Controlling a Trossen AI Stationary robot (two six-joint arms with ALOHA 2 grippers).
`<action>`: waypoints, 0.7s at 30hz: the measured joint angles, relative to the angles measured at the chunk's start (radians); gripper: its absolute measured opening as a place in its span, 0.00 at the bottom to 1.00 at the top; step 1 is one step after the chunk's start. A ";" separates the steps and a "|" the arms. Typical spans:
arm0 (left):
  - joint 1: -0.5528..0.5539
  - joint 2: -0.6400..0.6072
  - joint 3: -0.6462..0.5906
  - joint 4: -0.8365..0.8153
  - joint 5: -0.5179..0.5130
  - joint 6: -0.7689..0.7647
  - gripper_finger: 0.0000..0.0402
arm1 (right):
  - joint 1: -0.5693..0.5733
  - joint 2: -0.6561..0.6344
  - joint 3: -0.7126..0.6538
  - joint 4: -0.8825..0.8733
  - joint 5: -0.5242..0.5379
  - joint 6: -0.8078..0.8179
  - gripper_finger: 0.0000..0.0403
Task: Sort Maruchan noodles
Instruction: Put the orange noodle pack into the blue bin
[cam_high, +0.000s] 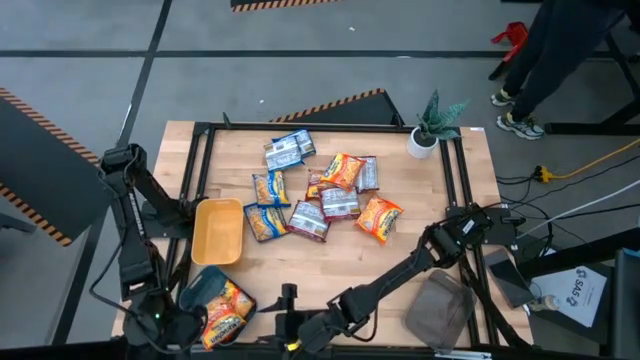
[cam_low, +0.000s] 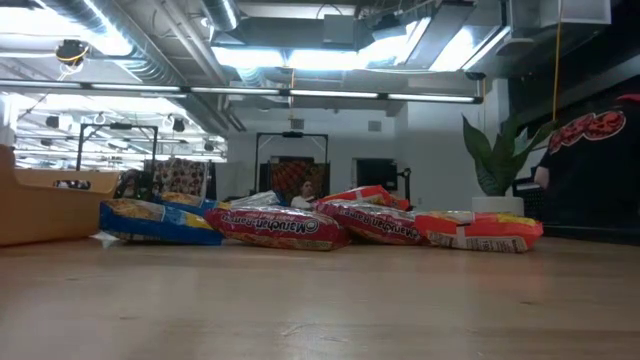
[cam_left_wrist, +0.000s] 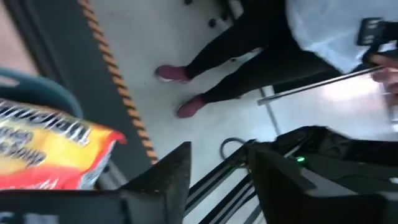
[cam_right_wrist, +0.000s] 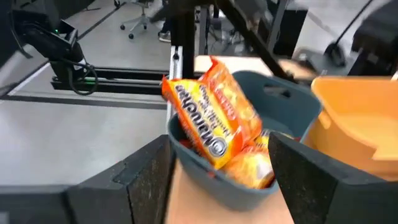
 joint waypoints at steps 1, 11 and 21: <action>0.004 0.000 0.000 0.023 0.009 0.010 0.43 | 0.004 0.000 0.000 -0.001 -0.007 0.015 0.64; 0.007 0.008 0.000 -0.122 -0.112 0.330 0.59 | 0.060 -0.002 0.000 -0.046 0.085 0.105 0.64; -0.014 0.132 0.000 -0.138 -0.156 0.442 0.62 | 0.062 -0.002 0.000 -0.078 0.125 0.213 0.64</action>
